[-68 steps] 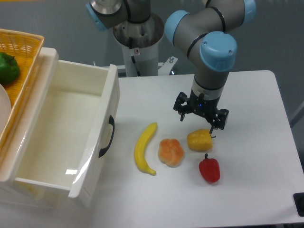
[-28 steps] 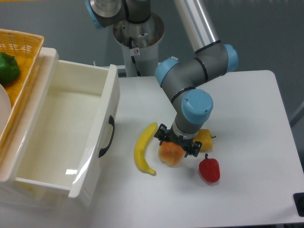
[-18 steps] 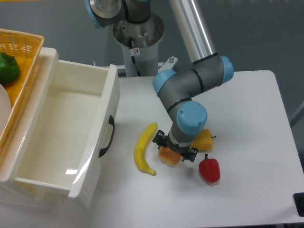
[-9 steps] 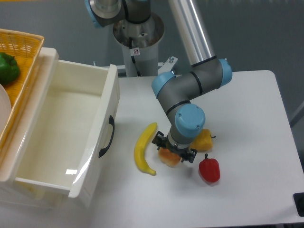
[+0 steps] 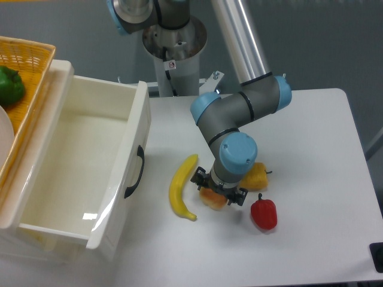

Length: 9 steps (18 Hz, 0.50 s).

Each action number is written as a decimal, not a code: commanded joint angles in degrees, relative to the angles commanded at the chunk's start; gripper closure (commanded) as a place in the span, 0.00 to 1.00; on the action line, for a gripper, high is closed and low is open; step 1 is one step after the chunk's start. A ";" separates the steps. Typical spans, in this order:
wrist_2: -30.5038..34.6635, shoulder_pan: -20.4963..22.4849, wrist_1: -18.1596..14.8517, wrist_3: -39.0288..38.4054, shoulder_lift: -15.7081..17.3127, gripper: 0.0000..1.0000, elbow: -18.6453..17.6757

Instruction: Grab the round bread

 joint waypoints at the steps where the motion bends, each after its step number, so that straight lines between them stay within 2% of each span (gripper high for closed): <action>1: 0.00 0.00 0.00 0.00 -0.09 0.00 0.09; 3: 0.00 0.00 0.00 0.00 -0.26 0.01 0.18; 6: 0.00 0.00 0.00 0.00 -0.27 0.09 0.26; 7: 0.00 0.00 0.00 0.00 -0.27 0.15 0.26; 9: 0.00 0.00 -0.09 0.00 -0.35 0.19 0.26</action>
